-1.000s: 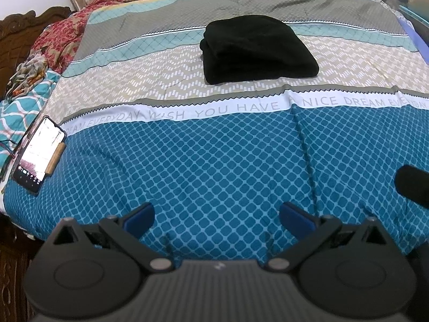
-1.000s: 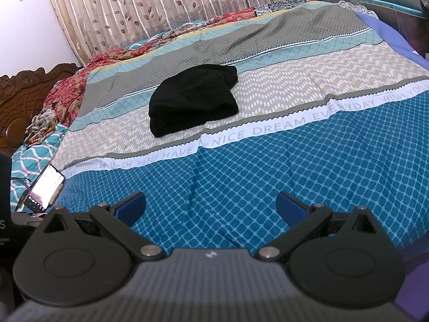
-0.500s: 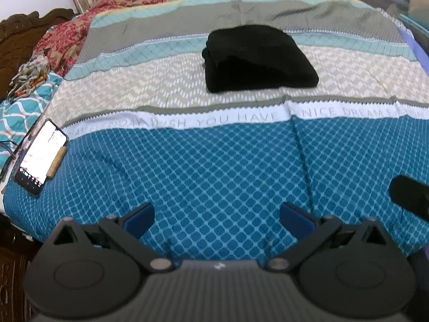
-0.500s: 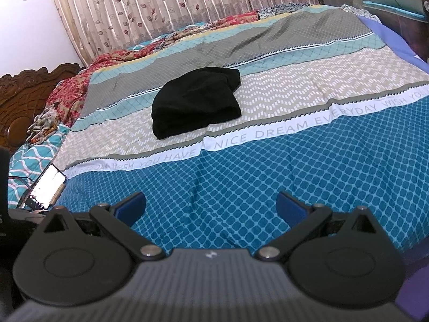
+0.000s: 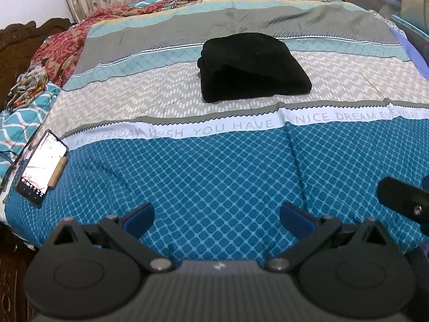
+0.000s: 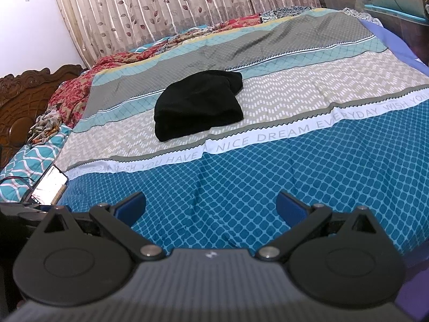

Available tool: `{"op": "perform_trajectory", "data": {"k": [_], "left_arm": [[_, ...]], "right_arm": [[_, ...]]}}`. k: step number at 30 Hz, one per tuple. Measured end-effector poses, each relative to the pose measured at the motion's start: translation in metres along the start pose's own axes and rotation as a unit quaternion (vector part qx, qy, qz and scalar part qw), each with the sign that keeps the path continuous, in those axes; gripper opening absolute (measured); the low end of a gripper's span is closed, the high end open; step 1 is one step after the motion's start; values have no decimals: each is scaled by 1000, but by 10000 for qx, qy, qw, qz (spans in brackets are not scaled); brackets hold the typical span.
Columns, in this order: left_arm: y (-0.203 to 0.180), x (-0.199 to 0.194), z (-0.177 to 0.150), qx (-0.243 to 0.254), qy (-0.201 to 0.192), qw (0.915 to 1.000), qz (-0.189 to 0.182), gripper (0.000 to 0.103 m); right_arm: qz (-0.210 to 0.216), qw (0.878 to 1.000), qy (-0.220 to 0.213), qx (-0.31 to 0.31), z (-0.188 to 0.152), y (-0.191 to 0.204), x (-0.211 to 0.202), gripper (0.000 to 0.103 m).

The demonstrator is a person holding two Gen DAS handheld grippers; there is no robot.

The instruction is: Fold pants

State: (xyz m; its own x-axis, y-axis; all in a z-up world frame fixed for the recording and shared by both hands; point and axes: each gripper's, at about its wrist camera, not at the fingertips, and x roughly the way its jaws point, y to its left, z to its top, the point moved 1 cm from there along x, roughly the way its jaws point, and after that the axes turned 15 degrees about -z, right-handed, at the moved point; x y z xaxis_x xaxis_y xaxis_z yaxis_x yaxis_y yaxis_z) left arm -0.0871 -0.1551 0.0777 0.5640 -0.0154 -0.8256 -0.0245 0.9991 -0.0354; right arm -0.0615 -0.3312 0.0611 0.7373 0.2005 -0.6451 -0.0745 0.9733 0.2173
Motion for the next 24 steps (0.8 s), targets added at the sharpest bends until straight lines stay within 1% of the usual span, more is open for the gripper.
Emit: {"op": "perform_trajectory", "data": {"k": [24], "left_arm": [[-3, 11, -4, 11, 306, 9995, 97, 103]], "right_arm": [[18, 10000, 65, 57, -3, -1, 1, 103]]}}
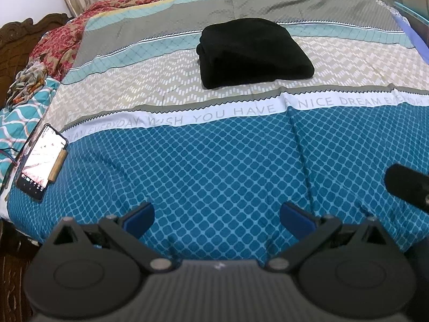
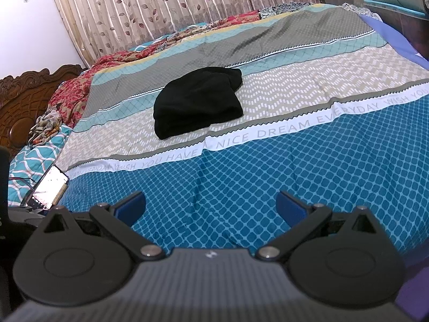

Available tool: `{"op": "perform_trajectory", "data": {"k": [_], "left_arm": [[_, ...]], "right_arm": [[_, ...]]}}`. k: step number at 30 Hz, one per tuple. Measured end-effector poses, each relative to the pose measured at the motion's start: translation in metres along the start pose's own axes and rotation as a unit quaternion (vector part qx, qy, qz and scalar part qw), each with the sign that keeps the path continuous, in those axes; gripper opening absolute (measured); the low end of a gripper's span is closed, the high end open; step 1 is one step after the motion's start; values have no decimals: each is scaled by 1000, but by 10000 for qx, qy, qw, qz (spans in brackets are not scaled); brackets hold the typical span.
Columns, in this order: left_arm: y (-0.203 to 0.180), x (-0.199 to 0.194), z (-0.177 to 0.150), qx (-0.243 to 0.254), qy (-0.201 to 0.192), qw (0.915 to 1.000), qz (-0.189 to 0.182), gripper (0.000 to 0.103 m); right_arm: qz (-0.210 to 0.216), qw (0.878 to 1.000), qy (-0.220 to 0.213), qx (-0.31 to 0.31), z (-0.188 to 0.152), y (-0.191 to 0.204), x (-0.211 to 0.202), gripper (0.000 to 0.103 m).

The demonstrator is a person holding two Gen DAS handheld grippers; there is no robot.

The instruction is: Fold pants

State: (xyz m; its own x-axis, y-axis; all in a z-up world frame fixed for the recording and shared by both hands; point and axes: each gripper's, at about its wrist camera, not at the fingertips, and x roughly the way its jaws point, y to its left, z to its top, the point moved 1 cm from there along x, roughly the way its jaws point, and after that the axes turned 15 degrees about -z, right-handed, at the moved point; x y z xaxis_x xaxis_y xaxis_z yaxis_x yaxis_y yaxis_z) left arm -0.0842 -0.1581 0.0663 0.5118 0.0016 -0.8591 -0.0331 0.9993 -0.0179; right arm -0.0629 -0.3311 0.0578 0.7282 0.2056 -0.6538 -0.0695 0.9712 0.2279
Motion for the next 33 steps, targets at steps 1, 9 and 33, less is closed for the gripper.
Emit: {"op": "perform_trajectory", "data": {"k": [1, 9, 33], "left_arm": [[0, 0, 0, 2, 11, 10000, 2, 103], [-1, 3, -1, 4, 67, 10000, 2, 103], [-1, 9, -2, -46, 218, 9997, 31, 103]], "right_arm": [[1, 10000, 7, 2, 0, 0, 0, 103], [8, 10000, 25, 15, 0, -1, 0, 103], [19, 10000, 55, 23, -1, -3, 1, 103]]}}
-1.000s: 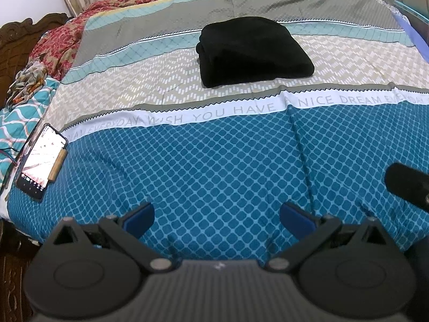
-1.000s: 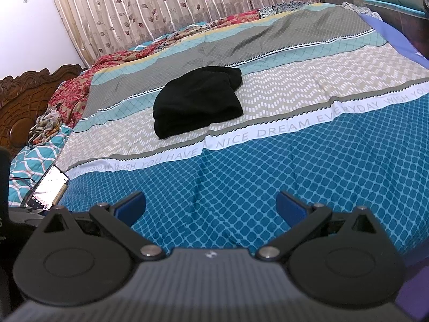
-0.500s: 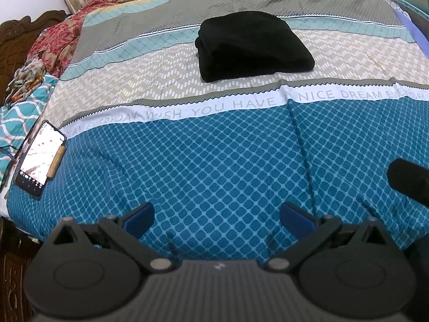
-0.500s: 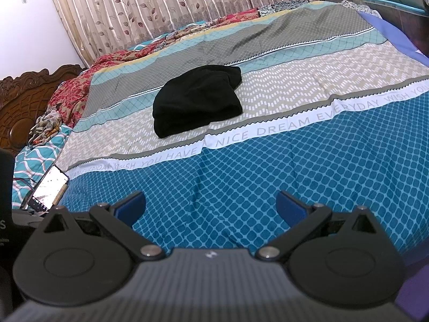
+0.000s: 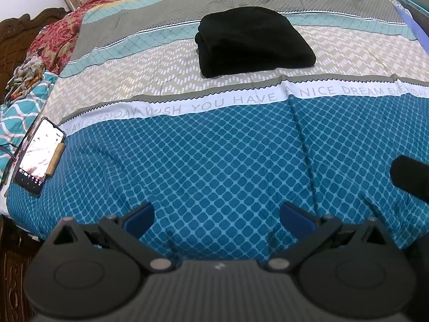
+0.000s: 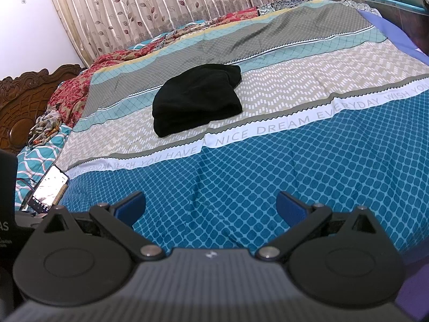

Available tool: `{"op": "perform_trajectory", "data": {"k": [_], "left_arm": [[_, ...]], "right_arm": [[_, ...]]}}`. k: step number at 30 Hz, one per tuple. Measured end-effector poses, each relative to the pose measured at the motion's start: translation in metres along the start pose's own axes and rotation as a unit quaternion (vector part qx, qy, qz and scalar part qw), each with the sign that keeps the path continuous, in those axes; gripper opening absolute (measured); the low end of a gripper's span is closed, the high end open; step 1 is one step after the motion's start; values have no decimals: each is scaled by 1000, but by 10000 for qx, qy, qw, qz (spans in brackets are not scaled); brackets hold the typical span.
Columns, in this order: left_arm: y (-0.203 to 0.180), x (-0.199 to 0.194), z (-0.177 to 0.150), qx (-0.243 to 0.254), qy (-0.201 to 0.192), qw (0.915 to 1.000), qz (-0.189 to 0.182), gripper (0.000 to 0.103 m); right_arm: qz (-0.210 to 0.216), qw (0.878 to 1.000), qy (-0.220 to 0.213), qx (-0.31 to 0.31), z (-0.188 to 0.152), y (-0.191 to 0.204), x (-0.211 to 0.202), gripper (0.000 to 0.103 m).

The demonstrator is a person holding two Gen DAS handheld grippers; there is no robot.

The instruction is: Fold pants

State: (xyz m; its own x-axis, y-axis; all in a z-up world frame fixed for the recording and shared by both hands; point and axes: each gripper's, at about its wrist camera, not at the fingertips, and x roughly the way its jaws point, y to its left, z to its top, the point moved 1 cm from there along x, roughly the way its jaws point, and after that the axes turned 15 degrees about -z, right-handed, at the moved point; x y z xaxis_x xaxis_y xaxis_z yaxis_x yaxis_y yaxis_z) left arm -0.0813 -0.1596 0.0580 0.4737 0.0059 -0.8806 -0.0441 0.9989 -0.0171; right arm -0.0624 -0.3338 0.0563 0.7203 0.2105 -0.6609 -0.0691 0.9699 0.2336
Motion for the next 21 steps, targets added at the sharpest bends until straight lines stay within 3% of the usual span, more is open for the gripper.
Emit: {"op": "perform_trajectory", "data": {"k": [21], "left_arm": [[0, 5, -1, -32, 109, 9999, 28, 103]], "right_arm": [[5, 10000, 6, 3, -1, -1, 1, 103]]}}
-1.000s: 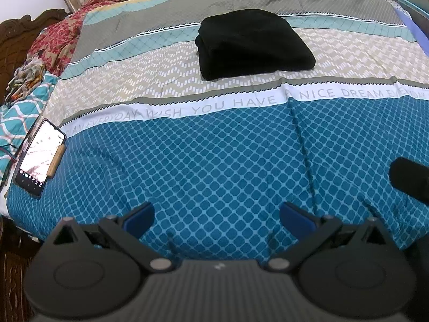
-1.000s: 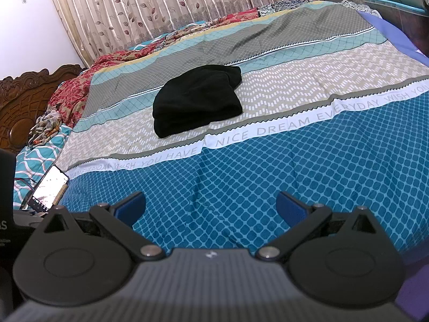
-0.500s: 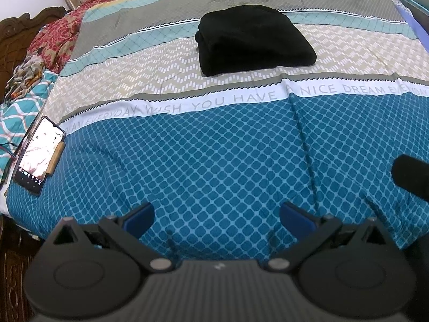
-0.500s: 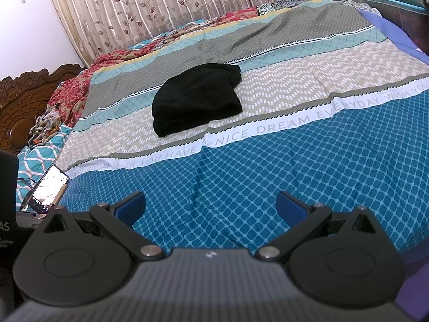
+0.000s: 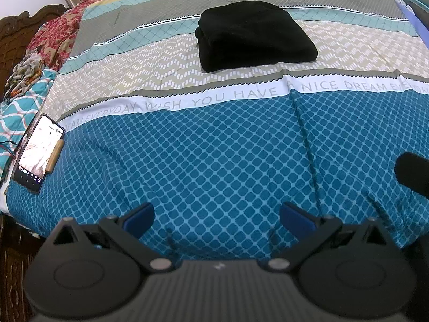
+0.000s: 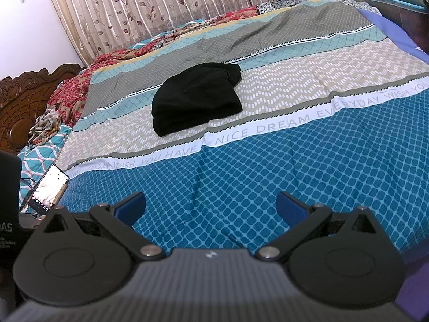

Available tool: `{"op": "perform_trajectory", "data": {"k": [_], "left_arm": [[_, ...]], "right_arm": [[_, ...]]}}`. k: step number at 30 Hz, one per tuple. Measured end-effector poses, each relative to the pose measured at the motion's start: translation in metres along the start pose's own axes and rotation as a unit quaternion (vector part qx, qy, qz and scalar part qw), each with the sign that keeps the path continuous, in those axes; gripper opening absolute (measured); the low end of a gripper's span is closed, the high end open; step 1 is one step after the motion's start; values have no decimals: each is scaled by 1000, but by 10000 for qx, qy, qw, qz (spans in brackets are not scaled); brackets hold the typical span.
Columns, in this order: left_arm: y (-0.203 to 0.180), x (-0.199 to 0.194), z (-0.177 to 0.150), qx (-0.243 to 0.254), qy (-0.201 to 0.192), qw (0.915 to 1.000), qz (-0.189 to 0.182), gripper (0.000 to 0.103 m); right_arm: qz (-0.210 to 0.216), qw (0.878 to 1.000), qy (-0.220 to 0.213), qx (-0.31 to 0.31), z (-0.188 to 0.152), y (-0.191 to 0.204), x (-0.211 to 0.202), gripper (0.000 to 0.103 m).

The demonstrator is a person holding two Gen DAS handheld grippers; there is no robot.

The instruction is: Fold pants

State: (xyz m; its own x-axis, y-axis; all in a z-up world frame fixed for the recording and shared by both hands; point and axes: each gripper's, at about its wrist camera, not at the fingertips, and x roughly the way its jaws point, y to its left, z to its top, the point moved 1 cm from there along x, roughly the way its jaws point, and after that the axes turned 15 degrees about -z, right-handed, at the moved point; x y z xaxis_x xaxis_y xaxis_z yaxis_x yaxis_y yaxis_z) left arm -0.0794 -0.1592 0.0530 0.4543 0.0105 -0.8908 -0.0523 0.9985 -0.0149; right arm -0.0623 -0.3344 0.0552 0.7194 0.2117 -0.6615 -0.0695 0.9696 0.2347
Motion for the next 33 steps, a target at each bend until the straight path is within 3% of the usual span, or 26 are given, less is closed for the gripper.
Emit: {"op": "perform_trajectory", "data": {"k": [19, 33], "left_arm": [[1, 4, 0, -9, 32, 10000, 33, 103], [6, 6, 26, -73, -135, 9998, -101, 103]], "right_arm": [[22, 10000, 68, 1, -2, -5, 3, 103], [-25, 9998, -118, -134, 15, -7, 8, 103]]}}
